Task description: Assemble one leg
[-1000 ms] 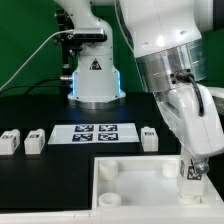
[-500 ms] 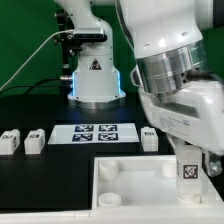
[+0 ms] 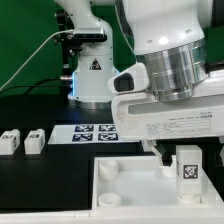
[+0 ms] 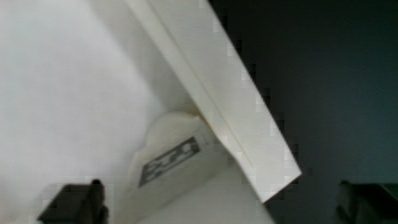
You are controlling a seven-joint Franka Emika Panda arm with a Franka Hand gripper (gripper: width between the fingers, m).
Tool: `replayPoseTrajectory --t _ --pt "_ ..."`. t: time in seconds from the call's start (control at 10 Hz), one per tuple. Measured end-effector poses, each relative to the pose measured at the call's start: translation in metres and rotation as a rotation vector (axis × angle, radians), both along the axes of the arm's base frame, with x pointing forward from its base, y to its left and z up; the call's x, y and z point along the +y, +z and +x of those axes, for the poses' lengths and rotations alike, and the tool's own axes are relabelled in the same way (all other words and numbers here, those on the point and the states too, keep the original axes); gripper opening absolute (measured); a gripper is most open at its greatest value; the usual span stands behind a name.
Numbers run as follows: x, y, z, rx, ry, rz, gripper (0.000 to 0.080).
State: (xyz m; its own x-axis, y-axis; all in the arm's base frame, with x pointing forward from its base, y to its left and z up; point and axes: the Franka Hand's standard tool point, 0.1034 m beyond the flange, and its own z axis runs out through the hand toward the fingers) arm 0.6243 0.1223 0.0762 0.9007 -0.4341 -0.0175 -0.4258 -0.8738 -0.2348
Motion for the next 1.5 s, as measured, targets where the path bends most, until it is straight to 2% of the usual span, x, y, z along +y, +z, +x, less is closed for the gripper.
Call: replayPoseTrajectory --t 0.1,0.3,0.4,0.6,0.7,0.8,1.0,1.5 --pt "-0.004 0.003 0.003 -0.036 0.184 -0.054 0.0649" --pt "-0.001 0.003 0.004 -0.083 0.44 -0.125 0.0649" --pt "-0.001 0.002 0.004 -0.079 0.418 -0.121 0.0649" --pt "-0.001 0.002 0.004 -0.074 0.393 -0.119 0.0397" --pt "-0.004 0.002 0.005 -0.062 0.329 -0.116 0.0397" --pt "-0.006 0.001 0.004 -0.038 0.197 -0.104 0.0301" --pt "-0.007 0.001 0.004 -0.011 0.045 -0.087 0.0301" --pt "-0.013 -0.002 0.006 0.138 -0.776 0.048 0.03"
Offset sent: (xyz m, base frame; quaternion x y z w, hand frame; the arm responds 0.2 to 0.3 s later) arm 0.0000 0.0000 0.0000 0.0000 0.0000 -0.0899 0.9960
